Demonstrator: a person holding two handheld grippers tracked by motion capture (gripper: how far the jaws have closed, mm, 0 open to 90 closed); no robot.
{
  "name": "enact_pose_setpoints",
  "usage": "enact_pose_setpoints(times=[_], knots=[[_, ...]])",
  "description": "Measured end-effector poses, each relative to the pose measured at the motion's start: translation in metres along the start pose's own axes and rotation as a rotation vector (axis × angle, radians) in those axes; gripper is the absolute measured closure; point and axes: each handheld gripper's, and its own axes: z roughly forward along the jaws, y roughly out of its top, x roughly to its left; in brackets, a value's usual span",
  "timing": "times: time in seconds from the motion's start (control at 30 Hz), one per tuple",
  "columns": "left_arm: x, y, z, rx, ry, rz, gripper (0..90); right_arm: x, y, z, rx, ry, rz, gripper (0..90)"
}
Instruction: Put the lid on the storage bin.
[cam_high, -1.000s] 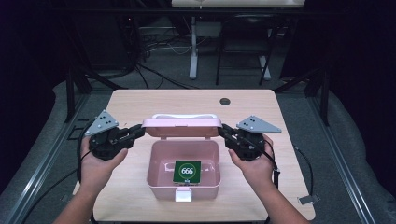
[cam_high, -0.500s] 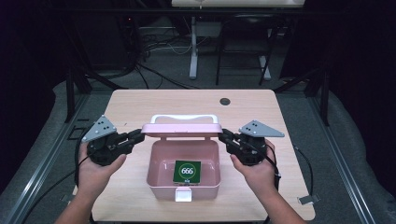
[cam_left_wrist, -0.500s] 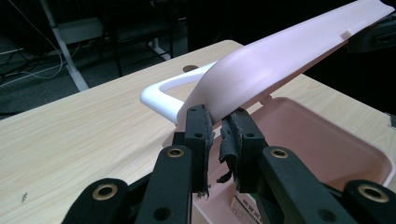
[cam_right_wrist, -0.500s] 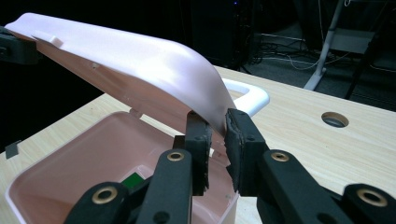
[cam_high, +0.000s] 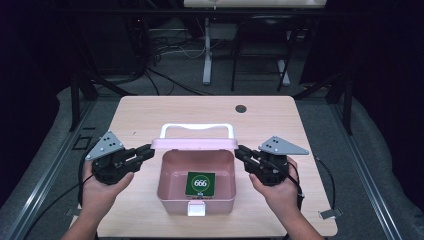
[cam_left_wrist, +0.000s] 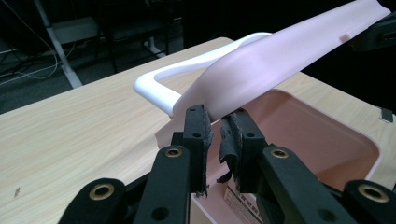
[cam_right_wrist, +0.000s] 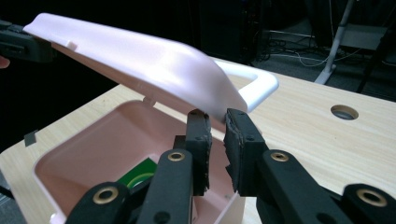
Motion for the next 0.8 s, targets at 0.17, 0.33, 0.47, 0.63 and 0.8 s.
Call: enact_pose_setpoints(times=[0.17, 0.33, 0.47, 0.63, 0.8], knots=[[-0.002, -0.005, -0.002, -0.002, -0.006, -0.004, 78.9, 0.001, -0.006, -0.006, -0.002, 0.009, 0.011, 79.4], [-0.004, -0.01, -0.004, -0.001, -0.015, -0.011, 78.8, 0.0, -0.013, -0.011, 0.006, 0.007, 0.02, 79.2], [-0.006, -0.015, -0.006, -0.001, -0.02, -0.016, 78.6, -0.004, -0.019, -0.012, 0.008, -0.014, 0.023, 77.6], [-0.008, -0.02, -0.007, -0.004, -0.023, -0.019, 78.4, -0.012, -0.029, -0.011, -0.004, -0.054, 0.025, 73.0], [-0.011, -0.025, -0.008, -0.008, -0.022, -0.016, 78.4, -0.017, -0.038, -0.009, 0.004, -0.09, 0.025, 69.6]])
